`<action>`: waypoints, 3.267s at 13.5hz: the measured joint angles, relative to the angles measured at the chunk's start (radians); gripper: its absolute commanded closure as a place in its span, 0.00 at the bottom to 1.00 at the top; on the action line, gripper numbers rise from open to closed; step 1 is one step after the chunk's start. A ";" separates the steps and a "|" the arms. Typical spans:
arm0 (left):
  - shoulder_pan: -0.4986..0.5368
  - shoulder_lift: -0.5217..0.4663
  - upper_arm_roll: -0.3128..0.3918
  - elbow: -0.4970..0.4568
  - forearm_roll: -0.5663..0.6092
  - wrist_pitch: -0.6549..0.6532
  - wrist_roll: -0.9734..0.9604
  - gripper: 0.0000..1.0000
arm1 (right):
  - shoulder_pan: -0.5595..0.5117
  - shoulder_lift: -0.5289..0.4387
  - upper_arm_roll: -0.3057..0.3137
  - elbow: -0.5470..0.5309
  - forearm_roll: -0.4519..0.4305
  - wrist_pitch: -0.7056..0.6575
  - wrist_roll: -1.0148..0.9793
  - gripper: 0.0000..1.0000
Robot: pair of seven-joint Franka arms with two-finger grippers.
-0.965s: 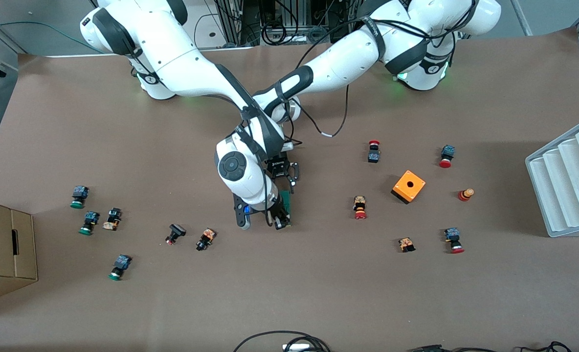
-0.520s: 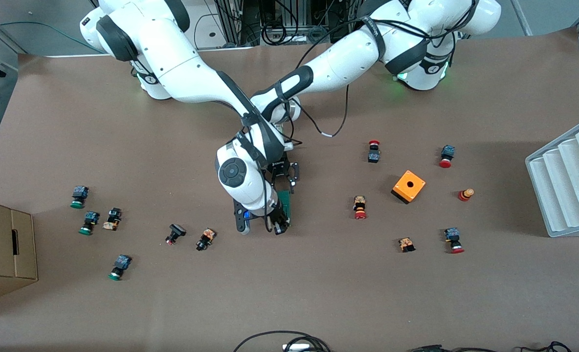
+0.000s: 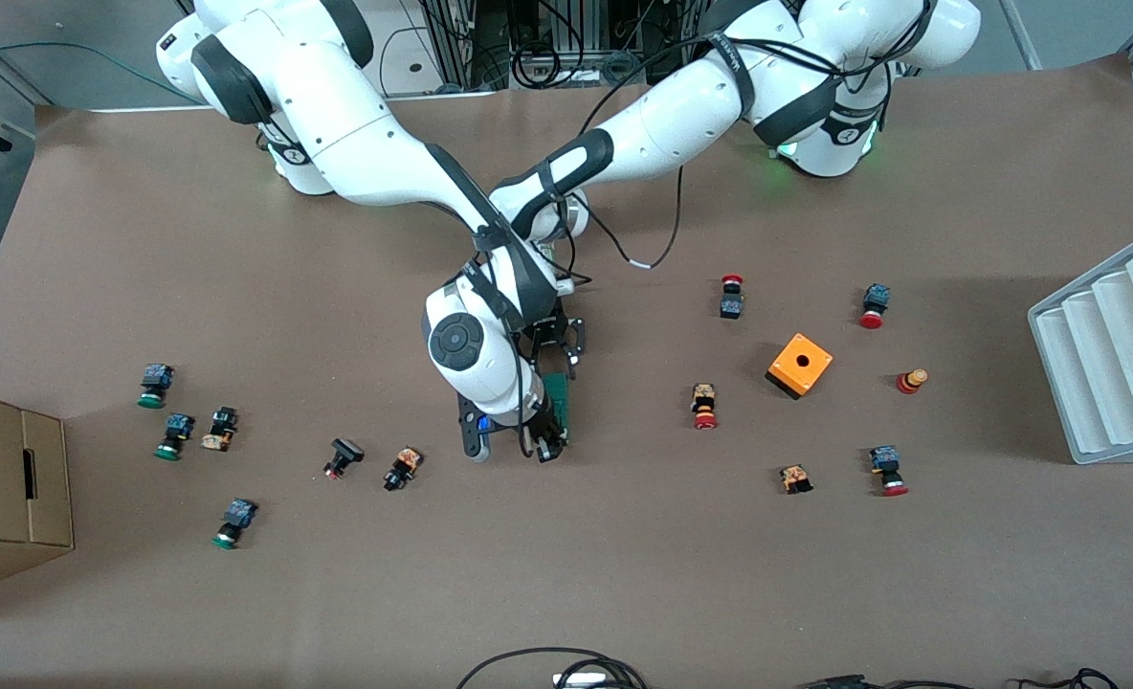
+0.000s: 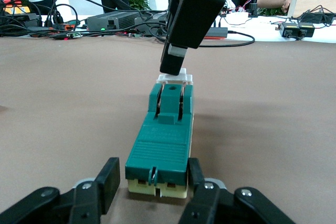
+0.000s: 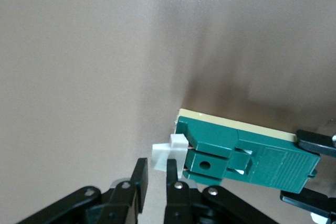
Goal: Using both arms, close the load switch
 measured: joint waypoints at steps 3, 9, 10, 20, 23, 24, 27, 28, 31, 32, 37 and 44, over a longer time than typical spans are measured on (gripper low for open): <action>0.001 0.000 0.000 0.000 0.000 0.000 0.000 0.31 | -0.031 -0.016 0.000 0.024 0.000 -0.043 -0.004 0.00; 0.014 -0.001 0.001 0.001 0.000 0.000 0.091 0.00 | -0.160 -0.253 -0.001 0.009 0.000 -0.330 -0.329 0.00; 0.016 -0.002 0.001 0.003 0.000 0.000 0.099 0.00 | -0.198 -0.306 -0.001 -0.014 0.000 -0.396 -0.424 0.00; 0.016 -0.061 0.000 0.007 -0.034 0.025 0.105 0.00 | -0.486 -0.750 0.006 -0.265 -0.141 -0.755 -1.266 0.00; 0.016 -0.107 -0.001 0.008 -0.084 0.068 0.108 0.00 | -0.560 -0.854 0.006 -0.320 -0.224 -0.783 -1.515 0.00; 0.016 -0.126 -0.001 0.008 -0.103 0.092 0.109 0.00 | -0.581 -0.880 0.004 -0.331 -0.249 -0.785 -1.589 0.00; 0.016 -0.178 -0.001 0.008 -0.152 0.147 0.128 0.00 | -0.609 -0.927 -0.043 -0.352 -0.301 -0.789 -1.772 0.00; 0.017 -0.193 -0.001 0.008 -0.179 0.152 0.157 0.00 | -0.610 -0.935 -0.066 -0.361 -0.305 -0.786 -1.818 0.00; 0.028 -0.235 -0.001 0.009 -0.248 0.180 0.240 0.00 | -0.611 -0.936 -0.103 -0.380 -0.313 -0.773 -1.882 0.00; 0.035 -0.251 -0.001 0.010 -0.269 0.196 0.261 0.00 | -0.611 -0.936 -0.102 -0.383 -0.315 -0.768 -1.886 0.00; 0.076 -0.344 -0.001 0.011 -0.419 0.255 0.455 0.00 | -0.610 -0.935 -0.099 -0.384 -0.316 -0.752 -1.888 0.00; 0.111 -0.460 -0.001 0.015 -0.641 0.304 0.748 0.00 | -0.610 -0.934 -0.099 -0.373 -0.324 -0.745 -1.888 0.00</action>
